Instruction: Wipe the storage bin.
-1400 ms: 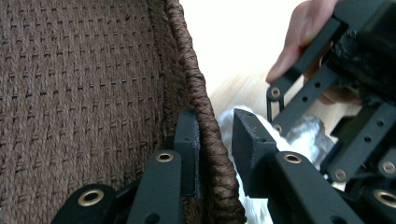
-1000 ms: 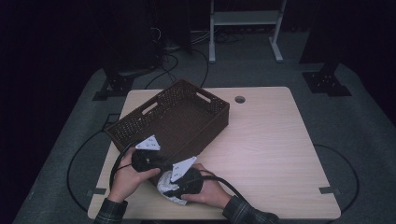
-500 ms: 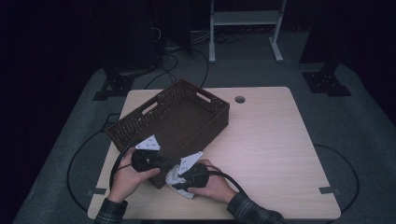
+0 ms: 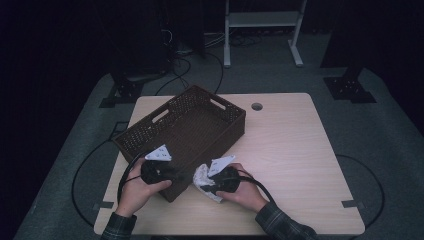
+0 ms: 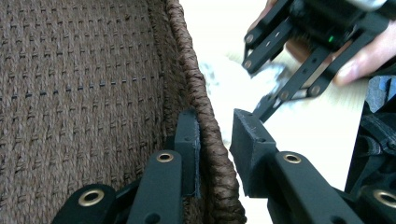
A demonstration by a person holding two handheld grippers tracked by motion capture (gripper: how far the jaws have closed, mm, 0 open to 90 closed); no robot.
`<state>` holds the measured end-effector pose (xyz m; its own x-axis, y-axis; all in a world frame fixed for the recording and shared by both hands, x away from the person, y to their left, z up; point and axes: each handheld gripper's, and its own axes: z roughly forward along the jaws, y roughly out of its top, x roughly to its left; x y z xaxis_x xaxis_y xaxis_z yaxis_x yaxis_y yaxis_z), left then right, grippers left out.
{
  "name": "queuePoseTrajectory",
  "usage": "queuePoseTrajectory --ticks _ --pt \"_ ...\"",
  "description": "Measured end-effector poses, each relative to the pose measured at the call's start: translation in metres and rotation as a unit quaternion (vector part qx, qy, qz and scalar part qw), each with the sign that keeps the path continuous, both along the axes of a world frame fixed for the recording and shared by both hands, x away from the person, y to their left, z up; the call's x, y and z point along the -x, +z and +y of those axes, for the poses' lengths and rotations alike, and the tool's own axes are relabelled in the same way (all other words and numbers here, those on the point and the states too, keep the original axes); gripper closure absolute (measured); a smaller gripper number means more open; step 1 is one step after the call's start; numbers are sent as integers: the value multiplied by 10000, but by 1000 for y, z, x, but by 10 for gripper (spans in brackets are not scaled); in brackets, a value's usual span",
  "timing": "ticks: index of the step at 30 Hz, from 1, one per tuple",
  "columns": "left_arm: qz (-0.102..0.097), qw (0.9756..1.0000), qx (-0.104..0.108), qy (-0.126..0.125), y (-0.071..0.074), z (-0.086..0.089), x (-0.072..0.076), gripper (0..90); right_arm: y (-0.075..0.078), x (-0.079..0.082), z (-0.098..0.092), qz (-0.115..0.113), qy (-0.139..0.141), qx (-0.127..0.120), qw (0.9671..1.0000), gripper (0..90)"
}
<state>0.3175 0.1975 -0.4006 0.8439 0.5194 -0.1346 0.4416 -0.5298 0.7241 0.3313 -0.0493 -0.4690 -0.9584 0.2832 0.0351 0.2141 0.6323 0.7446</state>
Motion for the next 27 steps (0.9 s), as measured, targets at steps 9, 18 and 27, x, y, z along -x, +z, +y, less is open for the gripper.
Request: queuePoseTrajectory --ticks 9,18,27 --pt "-4 10000 -5 2 0 0 0 717 8 2 -33 -35 -409 -110 9991 700" --pt "-5 10000 -2 -2 0 0 0 717 14 -3 -58 -78 -723 -201 9971 699" --pt "-16 10000 -9 4 0 0 0 714 14 0 -95 9 -1123 -188 9935 698"
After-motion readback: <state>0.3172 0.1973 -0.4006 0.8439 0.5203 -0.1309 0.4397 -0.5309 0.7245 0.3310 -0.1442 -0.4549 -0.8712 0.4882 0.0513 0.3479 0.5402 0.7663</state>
